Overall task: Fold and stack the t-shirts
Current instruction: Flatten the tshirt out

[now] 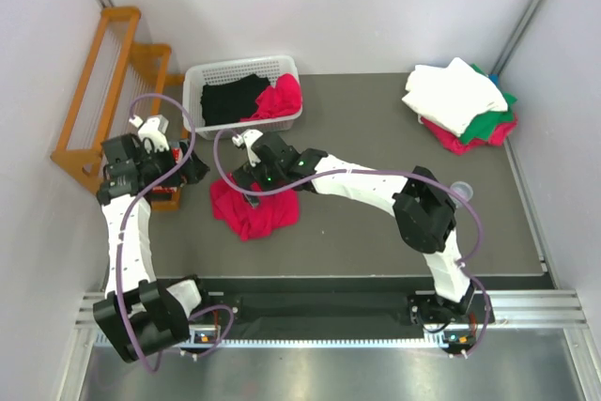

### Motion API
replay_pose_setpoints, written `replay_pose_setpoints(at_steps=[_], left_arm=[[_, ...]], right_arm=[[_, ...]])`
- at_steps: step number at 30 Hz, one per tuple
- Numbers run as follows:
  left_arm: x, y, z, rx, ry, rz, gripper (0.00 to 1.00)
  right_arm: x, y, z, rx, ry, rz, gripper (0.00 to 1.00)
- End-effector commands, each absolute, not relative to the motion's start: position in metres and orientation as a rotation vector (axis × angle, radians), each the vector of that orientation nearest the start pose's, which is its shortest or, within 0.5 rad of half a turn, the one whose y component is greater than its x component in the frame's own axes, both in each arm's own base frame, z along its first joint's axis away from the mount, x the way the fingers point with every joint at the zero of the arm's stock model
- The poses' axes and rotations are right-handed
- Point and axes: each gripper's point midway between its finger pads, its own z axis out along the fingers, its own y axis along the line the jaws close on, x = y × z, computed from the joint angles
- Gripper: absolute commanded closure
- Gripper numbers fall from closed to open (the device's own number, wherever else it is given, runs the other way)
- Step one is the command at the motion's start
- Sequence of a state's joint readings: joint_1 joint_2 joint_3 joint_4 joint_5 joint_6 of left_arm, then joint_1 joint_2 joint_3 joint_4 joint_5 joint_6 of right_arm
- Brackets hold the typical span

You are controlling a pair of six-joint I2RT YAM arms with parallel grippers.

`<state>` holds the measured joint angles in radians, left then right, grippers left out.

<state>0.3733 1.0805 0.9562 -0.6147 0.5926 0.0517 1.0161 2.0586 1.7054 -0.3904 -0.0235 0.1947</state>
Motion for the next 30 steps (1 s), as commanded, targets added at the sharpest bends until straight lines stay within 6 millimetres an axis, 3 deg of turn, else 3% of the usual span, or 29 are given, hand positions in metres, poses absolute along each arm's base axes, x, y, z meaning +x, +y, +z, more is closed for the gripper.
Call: replay_pose_setpoints(at_steps=[1, 9, 15, 22, 26, 29, 30], left_arm=[[0.302, -0.002, 0.213, 0.007, 2.159, -0.574, 0.01], [0.304, -0.009, 0.217, 0.023, 2.143, -0.631, 0.01], [0.301, -0.01, 0.227, 0.024, 2.129, -0.622, 0.01], [0.303, -0.011, 0.245, 0.02, 2.09, -0.627, 0.01], [0.307, -0.012, 0.244, 0.02, 2.093, -0.65, 0.01], [0.308, -0.012, 0.243, 0.027, 2.086, -0.647, 0.01], [0.308, -0.011, 0.241, 0.021, 2.09, -0.642, 0.01]], right_arm=[[0.292, 0.487, 0.138, -0.935, 2.149, 0.675, 0.0], [0.32, 0.489, 0.133, -0.897, 2.153, 0.662, 0.0], [0.343, 0.487, 0.116, -0.868, 2.169, 0.647, 0.0], [0.347, 0.482, 0.088, -0.874, 2.215, 0.632, 0.0], [0.34, 0.474, 0.068, -0.86, 2.265, 0.619, 0.0], [0.337, 0.467, 0.064, -0.852, 2.27, 0.599, 0.01], [0.337, 0.465, 0.064, -0.85, 2.27, 0.596, 0.06]])
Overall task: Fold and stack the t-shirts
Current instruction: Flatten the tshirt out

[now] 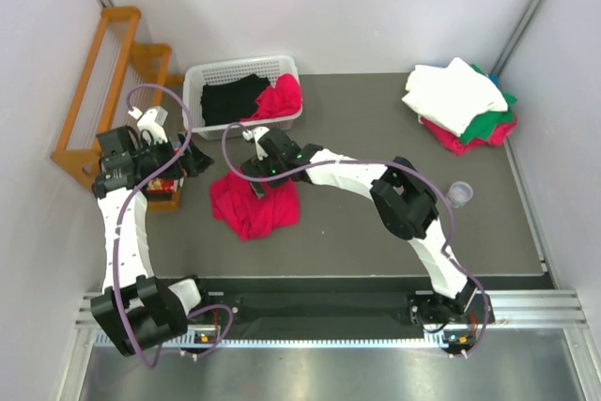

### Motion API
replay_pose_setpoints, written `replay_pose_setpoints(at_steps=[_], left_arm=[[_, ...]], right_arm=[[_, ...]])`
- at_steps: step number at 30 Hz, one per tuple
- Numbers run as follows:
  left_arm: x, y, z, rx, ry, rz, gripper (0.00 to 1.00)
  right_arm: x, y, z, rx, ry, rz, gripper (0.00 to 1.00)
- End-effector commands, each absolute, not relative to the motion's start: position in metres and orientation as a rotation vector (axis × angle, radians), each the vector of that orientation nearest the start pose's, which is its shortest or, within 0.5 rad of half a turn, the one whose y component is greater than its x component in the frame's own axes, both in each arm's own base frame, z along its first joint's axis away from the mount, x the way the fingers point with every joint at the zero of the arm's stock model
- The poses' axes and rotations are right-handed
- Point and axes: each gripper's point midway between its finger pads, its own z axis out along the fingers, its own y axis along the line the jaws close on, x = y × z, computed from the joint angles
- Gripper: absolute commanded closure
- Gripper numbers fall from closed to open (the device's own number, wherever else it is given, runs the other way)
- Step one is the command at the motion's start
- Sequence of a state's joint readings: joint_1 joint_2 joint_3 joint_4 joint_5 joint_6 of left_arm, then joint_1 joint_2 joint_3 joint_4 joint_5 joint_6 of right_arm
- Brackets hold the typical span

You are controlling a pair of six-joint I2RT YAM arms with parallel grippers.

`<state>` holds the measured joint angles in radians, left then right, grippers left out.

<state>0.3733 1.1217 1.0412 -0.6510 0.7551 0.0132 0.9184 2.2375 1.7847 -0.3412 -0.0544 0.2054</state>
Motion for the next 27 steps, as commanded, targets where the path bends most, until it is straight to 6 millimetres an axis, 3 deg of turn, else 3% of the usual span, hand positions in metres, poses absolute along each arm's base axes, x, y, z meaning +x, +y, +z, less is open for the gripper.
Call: replay_pose_setpoints(at_steps=[1, 3, 4, 5, 6, 11, 14, 15, 17, 18, 20, 21, 22, 23, 24, 25, 27], left_arm=[[0.308, -0.01, 0.24, 0.02, 2.089, -0.633, 0.01], [0.308, -0.009, 0.238, 0.016, 2.091, -0.623, 0.01], [0.308, -0.009, 0.238, 0.013, 2.093, -0.623, 0.01], [0.307, -0.009, 0.237, 0.011, 2.097, -0.627, 0.01], [0.307, -0.009, 0.237, 0.012, 2.097, -0.626, 0.01], [0.306, -0.009, 0.236, 0.007, 2.098, -0.619, 0.01], [0.306, -0.006, 0.232, 0.001, 2.106, -0.602, 0.01], [0.306, -0.006, 0.23, -0.001, 2.107, -0.599, 0.01], [0.307, -0.005, 0.227, -0.005, 2.112, -0.598, 0.01], [0.308, -0.005, 0.227, -0.005, 2.112, -0.6, 0.01], [0.31, -0.005, 0.226, -0.008, 2.113, -0.605, 0.01], [0.31, -0.005, 0.227, -0.007, 2.11, -0.608, 0.01], [0.311, -0.005, 0.227, -0.004, 2.106, -0.609, 0.01], [0.312, -0.005, 0.227, -0.002, 2.107, -0.613, 0.01], [0.313, -0.005, 0.229, 0.004, 2.1, -0.61, 0.01], [0.313, -0.005, 0.229, 0.005, 2.101, -0.613, 0.01], [0.315, -0.005, 0.231, 0.007, 2.095, -0.609, 0.01]], right_arm=[[0.335, 0.463, 0.064, -0.854, 2.272, 0.593, 0.23], [0.336, 0.46, 0.066, -0.84, 2.276, 0.584, 0.62], [0.338, 0.46, 0.068, -0.825, 2.282, 0.571, 0.9], [0.339, 0.459, 0.068, -0.816, 2.295, 0.566, 0.97], [0.336, 0.455, 0.06, -0.831, 2.329, 0.542, 1.0], [0.344, 0.447, 0.077, -0.819, 2.295, 0.478, 1.0], [0.359, 0.43, 0.117, -0.758, 2.222, 0.393, 1.0], [0.361, 0.422, 0.149, -0.718, 2.169, 0.396, 1.0], [0.369, 0.401, 0.173, -0.641, 2.127, 0.343, 1.0], [0.368, 0.39, 0.202, -0.589, 2.084, 0.351, 1.0], [0.372, 0.358, 0.206, -0.476, 2.102, 0.299, 1.0], [0.369, 0.343, 0.228, -0.412, 2.074, 0.319, 1.0], [0.364, 0.324, 0.211, -0.371, 2.116, 0.288, 1.0], [0.368, 0.308, 0.214, -0.266, 2.123, 0.314, 1.0], [0.361, 0.295, 0.229, -0.219, 2.098, 0.347, 1.0], [0.352, 0.281, 0.207, -0.182, 2.144, 0.328, 1.0], [0.34, 0.261, 0.206, -0.129, 2.146, 0.322, 1.0]])
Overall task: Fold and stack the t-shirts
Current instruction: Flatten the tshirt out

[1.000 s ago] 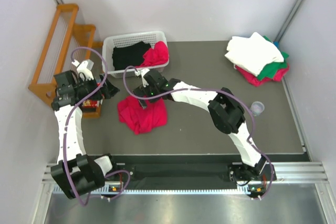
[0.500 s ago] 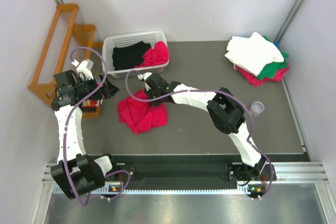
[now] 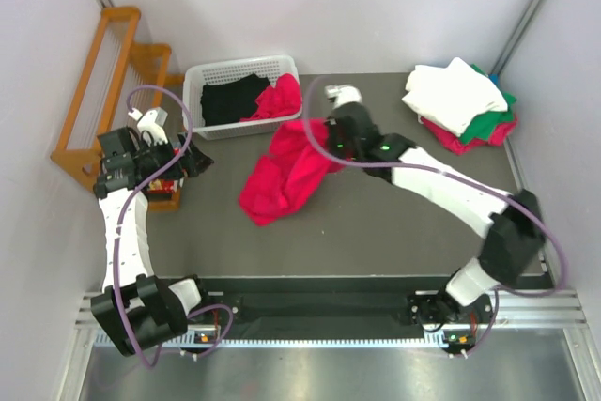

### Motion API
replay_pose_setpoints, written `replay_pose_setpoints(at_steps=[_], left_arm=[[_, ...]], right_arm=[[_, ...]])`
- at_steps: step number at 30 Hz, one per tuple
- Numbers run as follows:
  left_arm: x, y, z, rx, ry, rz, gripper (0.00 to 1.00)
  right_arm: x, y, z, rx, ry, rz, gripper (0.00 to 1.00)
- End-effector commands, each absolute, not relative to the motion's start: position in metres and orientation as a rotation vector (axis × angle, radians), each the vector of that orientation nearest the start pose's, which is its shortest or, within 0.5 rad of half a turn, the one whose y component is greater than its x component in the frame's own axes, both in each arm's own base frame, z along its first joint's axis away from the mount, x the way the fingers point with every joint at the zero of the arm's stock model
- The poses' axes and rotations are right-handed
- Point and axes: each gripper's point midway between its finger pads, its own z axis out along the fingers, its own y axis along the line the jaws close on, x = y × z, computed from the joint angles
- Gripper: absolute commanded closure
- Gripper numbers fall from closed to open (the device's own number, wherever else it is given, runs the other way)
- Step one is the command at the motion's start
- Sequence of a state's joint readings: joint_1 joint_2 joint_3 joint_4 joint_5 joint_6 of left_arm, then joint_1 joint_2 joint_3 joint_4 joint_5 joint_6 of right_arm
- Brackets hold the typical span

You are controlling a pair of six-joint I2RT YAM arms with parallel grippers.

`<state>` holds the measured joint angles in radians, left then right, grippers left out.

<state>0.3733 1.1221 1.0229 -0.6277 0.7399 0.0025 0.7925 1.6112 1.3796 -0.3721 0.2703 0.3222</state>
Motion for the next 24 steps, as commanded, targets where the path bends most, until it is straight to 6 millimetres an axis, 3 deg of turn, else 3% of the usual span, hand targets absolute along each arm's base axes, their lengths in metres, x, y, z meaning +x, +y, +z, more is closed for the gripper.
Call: replay_pose_setpoints(at_steps=[1, 3, 4, 6, 7, 8, 10, 11, 13, 15, 16, 18, 19, 20, 21, 23, 24], left_arm=[[0.315, -0.005, 0.232, 0.01, 2.094, -0.611, 0.01], [0.316, -0.005, 0.235, 0.012, 2.091, -0.614, 0.01], [0.316, -0.007, 0.237, -0.01, 2.091, -0.637, 0.01], [0.317, -0.007, 0.243, -0.004, 2.08, -0.639, 0.01], [0.317, -0.007, 0.245, -0.01, 2.078, -0.64, 0.01], [0.318, -0.008, 0.248, -0.004, 2.072, -0.65, 0.01], [0.32, -0.009, 0.255, -0.001, 2.058, -0.654, 0.01], [0.32, -0.011, 0.257, 0.003, 2.053, -0.668, 0.01], [0.32, -0.013, 0.264, 0.004, 2.042, -0.691, 0.01], [0.318, -0.019, 0.268, 0.015, 2.035, -0.729, 0.01], [0.317, -0.019, 0.268, 0.013, 2.034, -0.735, 0.01], [0.315, -0.021, 0.267, 0.013, 2.039, -0.747, 0.01], [0.314, -0.022, 0.265, 0.01, 2.045, -0.745, 0.01], [0.313, -0.021, 0.262, 0.005, 2.052, -0.744, 0.01], [0.311, -0.02, 0.259, 0.004, 2.063, -0.734, 0.01], [0.309, -0.018, 0.257, -0.004, 2.072, -0.708, 0.01], [0.308, -0.017, 0.256, -0.001, 2.077, -0.694, 0.01]], right_arm=[[0.328, 0.253, 0.184, -0.109, 2.195, 0.308, 0.94], [0.311, 0.244, 0.174, -0.096, 2.233, 0.323, 0.95], [0.299, 0.24, 0.153, -0.086, 2.289, 0.337, 0.92], [0.285, 0.235, 0.142, -0.066, 2.331, 0.36, 0.72], [0.274, 0.234, 0.128, -0.062, 2.375, 0.379, 0.55], [0.27, 0.234, 0.125, -0.059, 2.387, 0.391, 0.44], [0.267, 0.235, 0.126, -0.052, 2.377, 0.422, 0.23], [0.269, 0.235, 0.131, -0.05, 2.363, 0.428, 0.17], [0.28, 0.242, 0.153, -0.062, 2.302, 0.449, 0.02], [0.289, 0.252, 0.162, -0.085, 2.286, 0.461, 0.0], [0.295, 0.263, 0.178, -0.114, 2.254, 0.495, 0.0], [0.302, 0.283, 0.173, -0.176, 2.269, 0.513, 0.0], [0.306, 0.298, 0.184, -0.229, 2.246, 0.546, 0.0], [0.303, 0.312, 0.183, -0.278, 2.247, 0.556, 0.0], [0.304, 0.325, 0.166, -0.325, 2.282, 0.541, 0.0], [0.302, 0.354, 0.167, -0.415, 2.276, 0.587, 0.0], [0.307, 0.367, 0.154, -0.441, 2.31, 0.581, 0.0]])
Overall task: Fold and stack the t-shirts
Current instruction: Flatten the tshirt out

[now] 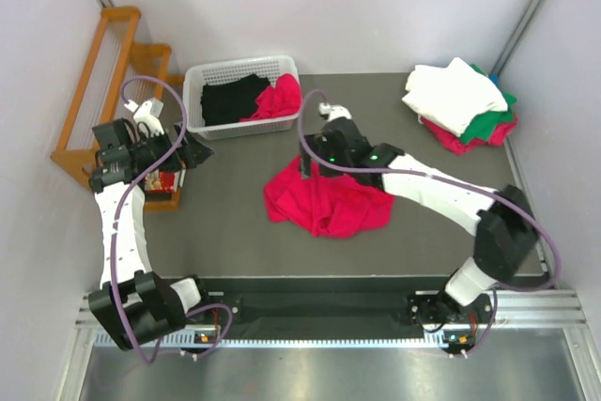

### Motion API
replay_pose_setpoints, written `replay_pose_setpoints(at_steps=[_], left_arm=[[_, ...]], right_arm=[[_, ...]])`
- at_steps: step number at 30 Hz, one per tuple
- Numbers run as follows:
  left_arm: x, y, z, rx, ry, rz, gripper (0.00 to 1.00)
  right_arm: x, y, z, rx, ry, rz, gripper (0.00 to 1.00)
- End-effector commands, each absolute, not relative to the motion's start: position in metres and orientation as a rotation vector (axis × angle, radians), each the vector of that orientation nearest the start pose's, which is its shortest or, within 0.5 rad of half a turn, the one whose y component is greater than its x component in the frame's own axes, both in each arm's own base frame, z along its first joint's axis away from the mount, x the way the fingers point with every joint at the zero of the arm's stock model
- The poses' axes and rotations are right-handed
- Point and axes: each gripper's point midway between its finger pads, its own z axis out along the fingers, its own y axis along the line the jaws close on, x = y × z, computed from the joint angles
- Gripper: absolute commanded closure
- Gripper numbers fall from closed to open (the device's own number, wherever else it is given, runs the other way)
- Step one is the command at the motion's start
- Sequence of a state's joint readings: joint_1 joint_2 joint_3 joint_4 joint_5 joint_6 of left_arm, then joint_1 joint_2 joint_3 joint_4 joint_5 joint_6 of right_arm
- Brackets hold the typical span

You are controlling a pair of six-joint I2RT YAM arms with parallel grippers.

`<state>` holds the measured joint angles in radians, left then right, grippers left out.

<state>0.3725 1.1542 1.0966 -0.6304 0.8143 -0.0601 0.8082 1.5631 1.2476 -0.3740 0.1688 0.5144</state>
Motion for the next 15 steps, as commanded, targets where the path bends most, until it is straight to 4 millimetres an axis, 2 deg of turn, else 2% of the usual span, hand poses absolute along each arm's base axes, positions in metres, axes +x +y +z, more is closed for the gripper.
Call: replay_pose_setpoints(at_steps=[1, 3, 6, 9, 13, 15], left_arm=[[0.307, -0.014, 0.256, -0.006, 2.079, -0.664, 0.01], [0.306, -0.013, 0.256, -0.001, 2.078, -0.643, 0.01], [0.305, -0.011, 0.258, -0.001, 2.075, -0.62, 0.01], [0.305, -0.011, 0.257, -0.003, 2.081, -0.63, 0.01], [0.305, -0.013, 0.255, -0.003, 2.085, -0.647, 0.01], [0.305, -0.014, 0.255, 0.0, 2.082, -0.653, 0.01]], right_arm=[[0.304, 0.378, 0.145, -0.484, 2.34, 0.604, 0.0], [0.302, 0.396, 0.12, -0.548, 2.408, 0.599, 0.0], [0.296, 0.411, 0.095, -0.625, 2.448, 0.625, 0.0], [0.299, 0.418, 0.084, -0.648, 2.43, 0.639, 0.0], [0.31, 0.416, 0.069, -0.669, 2.454, 0.553, 0.0], [0.316, 0.42, 0.064, -0.682, 2.458, 0.53, 0.03]])
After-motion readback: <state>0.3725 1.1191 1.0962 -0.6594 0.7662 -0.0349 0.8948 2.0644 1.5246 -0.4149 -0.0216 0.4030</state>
